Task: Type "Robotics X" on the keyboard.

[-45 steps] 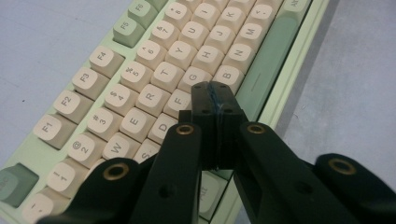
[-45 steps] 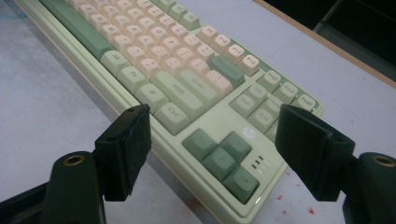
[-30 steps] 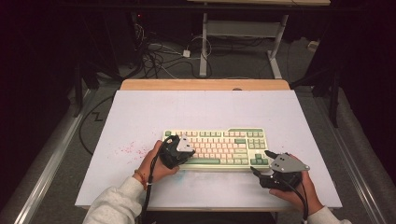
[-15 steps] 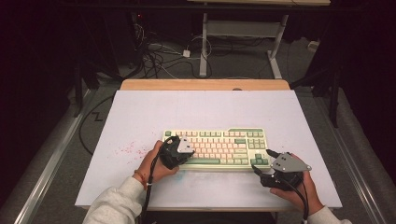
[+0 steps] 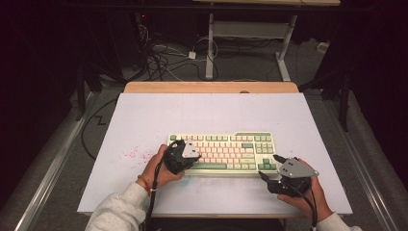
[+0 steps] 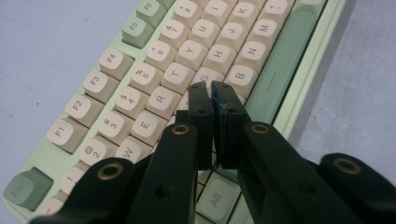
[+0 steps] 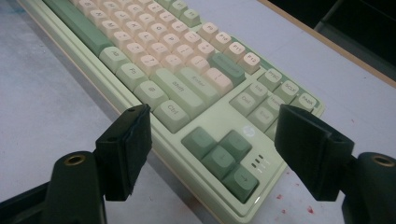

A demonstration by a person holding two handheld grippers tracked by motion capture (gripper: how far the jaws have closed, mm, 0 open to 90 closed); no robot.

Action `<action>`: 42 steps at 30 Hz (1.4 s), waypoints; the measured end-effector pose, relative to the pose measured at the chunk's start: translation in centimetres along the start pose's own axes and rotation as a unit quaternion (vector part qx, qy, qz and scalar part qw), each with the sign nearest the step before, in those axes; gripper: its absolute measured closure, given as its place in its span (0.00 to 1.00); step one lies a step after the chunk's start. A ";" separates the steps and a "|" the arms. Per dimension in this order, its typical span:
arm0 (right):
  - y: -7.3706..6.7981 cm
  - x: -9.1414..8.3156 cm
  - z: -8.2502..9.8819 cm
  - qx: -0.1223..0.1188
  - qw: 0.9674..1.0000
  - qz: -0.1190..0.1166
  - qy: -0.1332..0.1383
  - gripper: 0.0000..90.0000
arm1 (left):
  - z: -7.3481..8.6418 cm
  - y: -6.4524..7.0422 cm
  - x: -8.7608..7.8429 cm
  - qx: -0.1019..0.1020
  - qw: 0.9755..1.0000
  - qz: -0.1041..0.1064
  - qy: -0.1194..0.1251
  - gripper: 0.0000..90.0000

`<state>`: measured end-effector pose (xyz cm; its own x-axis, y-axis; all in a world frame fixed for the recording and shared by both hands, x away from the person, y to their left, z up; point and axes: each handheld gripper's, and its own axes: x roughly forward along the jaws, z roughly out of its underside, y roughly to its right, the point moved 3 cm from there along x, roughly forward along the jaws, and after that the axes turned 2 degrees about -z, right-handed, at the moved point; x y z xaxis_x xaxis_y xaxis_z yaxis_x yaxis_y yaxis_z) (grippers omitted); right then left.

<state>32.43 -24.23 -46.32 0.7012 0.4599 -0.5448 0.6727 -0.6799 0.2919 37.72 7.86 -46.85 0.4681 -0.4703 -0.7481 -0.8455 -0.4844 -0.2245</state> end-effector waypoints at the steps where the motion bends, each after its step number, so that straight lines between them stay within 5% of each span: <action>1: 0.0 0.0 0.0 0.001 1.000 0.000 -0.001 0.31 | 0.0 0.0 0.0 -0.002 1.000 0.000 0.001 0.94; 42: -0.3 0.2 0.0 -0.004 1.000 -0.007 -0.006 0.31 | 1.5 -2.4 -0.5 -0.042 0.999 -0.021 -0.002 0.94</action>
<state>32.36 -23.90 -46.51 0.6890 0.4628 -0.5578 0.6845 -0.6684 0.2910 39.16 10.40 -46.90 0.5018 -0.4444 -0.7421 -0.8001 -0.5646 -0.2029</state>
